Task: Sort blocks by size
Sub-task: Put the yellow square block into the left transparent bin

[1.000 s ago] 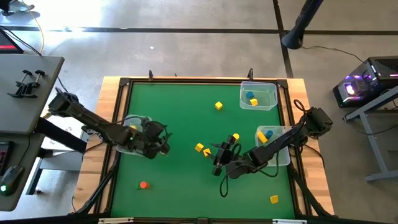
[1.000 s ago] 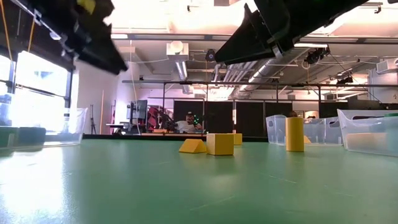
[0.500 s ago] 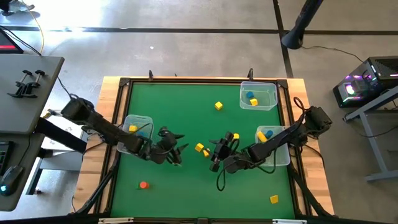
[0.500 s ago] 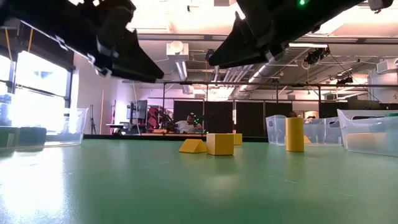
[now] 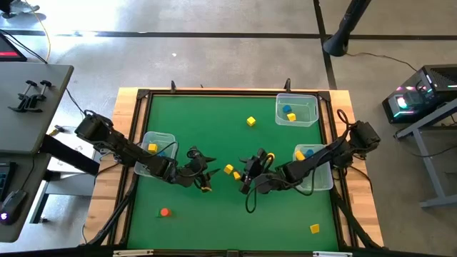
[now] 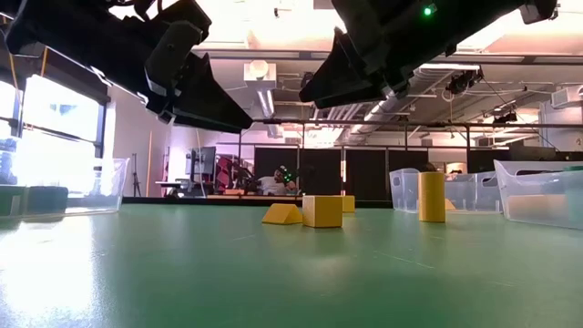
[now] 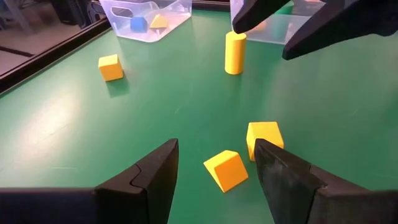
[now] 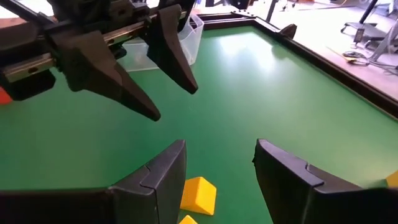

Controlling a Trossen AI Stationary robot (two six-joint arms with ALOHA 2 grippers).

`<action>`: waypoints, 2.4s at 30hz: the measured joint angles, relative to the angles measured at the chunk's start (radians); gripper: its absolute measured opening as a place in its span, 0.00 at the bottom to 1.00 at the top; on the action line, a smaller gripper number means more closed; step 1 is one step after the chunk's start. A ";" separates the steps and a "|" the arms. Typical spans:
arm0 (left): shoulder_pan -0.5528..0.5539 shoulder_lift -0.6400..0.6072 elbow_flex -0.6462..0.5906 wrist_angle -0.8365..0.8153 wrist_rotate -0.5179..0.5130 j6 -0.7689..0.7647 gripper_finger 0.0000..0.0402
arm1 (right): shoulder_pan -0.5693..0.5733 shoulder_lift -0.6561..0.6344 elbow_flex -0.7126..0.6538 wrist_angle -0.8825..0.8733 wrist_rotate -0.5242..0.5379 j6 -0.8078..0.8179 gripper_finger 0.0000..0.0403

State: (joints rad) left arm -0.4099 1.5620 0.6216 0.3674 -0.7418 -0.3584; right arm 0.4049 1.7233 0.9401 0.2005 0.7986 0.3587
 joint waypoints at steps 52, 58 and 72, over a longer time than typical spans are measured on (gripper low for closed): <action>0.009 -0.001 0.001 -0.012 -0.002 0.005 0.49 | -0.717 0.170 0.001 -0.227 -0.439 -0.042 0.57; 0.009 -0.001 0.001 -0.012 -0.001 0.004 0.49 | -0.716 0.172 0.001 -0.207 -0.443 -0.056 0.49; 0.011 -0.001 0.001 -0.012 -0.001 0.003 0.49 | -0.729 0.164 0.150 -0.414 -0.488 -0.158 0.48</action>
State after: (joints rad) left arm -0.3992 1.5612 0.6224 0.3553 -0.7429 -0.3554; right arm -0.3240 1.8870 1.0901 -0.2134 0.3110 0.2002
